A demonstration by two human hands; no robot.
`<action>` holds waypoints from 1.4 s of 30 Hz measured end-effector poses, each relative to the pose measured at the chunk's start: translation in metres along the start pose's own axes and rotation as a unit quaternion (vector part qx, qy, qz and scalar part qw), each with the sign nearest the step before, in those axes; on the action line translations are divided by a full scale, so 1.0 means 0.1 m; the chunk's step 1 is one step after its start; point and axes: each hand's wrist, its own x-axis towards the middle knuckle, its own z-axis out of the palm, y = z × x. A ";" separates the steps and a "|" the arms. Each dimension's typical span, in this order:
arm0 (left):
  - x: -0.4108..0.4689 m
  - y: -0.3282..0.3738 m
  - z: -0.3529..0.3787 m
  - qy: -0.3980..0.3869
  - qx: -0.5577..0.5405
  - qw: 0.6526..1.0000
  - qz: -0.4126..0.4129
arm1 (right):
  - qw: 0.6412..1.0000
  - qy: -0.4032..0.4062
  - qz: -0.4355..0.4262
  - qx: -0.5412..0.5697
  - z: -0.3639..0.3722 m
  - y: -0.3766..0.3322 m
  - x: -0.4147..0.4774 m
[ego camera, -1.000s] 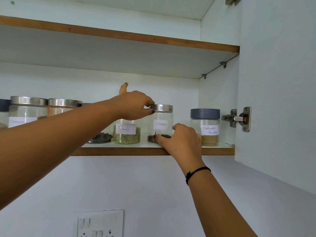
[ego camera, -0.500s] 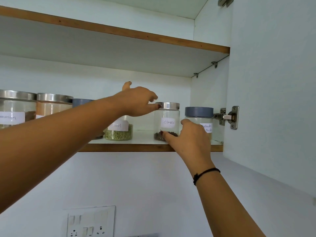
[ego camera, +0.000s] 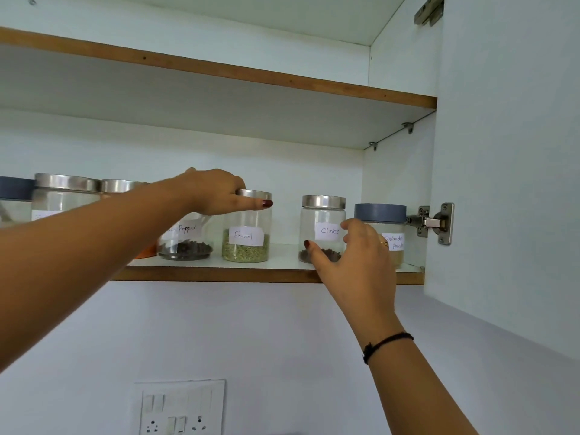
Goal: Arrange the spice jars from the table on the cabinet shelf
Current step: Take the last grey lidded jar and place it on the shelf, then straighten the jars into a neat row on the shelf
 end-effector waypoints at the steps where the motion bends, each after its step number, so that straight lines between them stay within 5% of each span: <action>1: 0.02 0.02 0.01 0.002 -0.005 1.000 0.004 | 1.000 0.000 0.002 0.002 -0.01 0.01 -0.01; 10: 0.04 0.15 0.05 0.044 0.009 0.999 -0.001 | 1.000 0.005 -0.001 -0.023 -0.19 0.12 -0.11; 18: -1.06 -0.40 -0.15 0.258 -0.047 0.965 -0.024 | 0.999 0.003 -0.030 0.035 -0.38 0.02 -0.25; 23: -2.33 -1.06 0.06 0.383 -0.143 0.902 -0.142 | 0.990 -0.031 -0.061 0.124 -0.35 -0.33 -0.42; 29: -3.16 -1.35 0.39 0.291 -0.057 0.922 -0.250 | 0.976 -0.094 -0.097 0.173 -0.18 -0.95 -0.73; 36: -3.70 -2.27 0.03 0.387 -0.131 0.880 -0.242 | 0.967 -0.131 -0.147 0.161 -0.06 -1.92 -1.04; 42: -3.79 -2.85 0.09 0.329 -0.150 0.914 -0.185 | 0.968 -0.148 -0.149 0.136 0.24 -2.83 -1.36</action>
